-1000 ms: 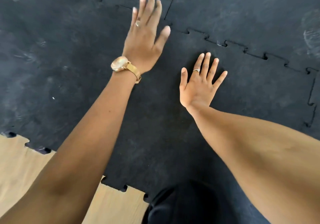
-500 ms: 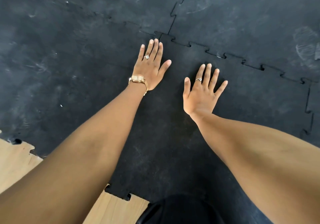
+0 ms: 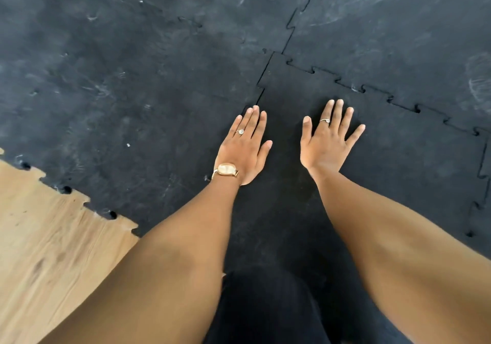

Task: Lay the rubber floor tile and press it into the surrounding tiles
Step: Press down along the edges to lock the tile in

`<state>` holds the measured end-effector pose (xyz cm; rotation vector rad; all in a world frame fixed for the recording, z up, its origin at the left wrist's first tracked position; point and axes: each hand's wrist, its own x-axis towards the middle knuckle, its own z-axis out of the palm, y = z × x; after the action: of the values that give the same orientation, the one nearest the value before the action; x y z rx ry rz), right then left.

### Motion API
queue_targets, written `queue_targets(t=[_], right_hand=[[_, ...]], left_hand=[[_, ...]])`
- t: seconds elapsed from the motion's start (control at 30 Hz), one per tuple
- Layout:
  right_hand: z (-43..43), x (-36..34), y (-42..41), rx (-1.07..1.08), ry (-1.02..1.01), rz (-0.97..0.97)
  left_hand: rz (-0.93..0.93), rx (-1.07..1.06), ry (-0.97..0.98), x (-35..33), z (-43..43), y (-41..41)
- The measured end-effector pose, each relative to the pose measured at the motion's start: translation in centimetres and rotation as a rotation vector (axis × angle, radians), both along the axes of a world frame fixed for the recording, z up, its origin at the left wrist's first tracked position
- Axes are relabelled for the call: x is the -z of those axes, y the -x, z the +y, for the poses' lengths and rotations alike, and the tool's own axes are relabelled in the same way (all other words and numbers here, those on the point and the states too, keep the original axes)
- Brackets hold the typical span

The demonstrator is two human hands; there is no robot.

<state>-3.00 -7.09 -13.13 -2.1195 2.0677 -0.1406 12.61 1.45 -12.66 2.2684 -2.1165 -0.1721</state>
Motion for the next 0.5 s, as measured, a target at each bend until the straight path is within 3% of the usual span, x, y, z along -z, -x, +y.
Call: queue_targets(t=[0.23, 0.5], right_hand=[[9.9, -0.1, -3.2, 0.123, -0.071, 0.006], [9.4, -0.2, -3.3, 0.112, -0.114, 0.032]], left_hand=[[0.080, -0.026, -0.006, 0.0, 0.1, -0.4], [0.226, -0.122, -0.018, -4.3, -3.1, -2.3]])
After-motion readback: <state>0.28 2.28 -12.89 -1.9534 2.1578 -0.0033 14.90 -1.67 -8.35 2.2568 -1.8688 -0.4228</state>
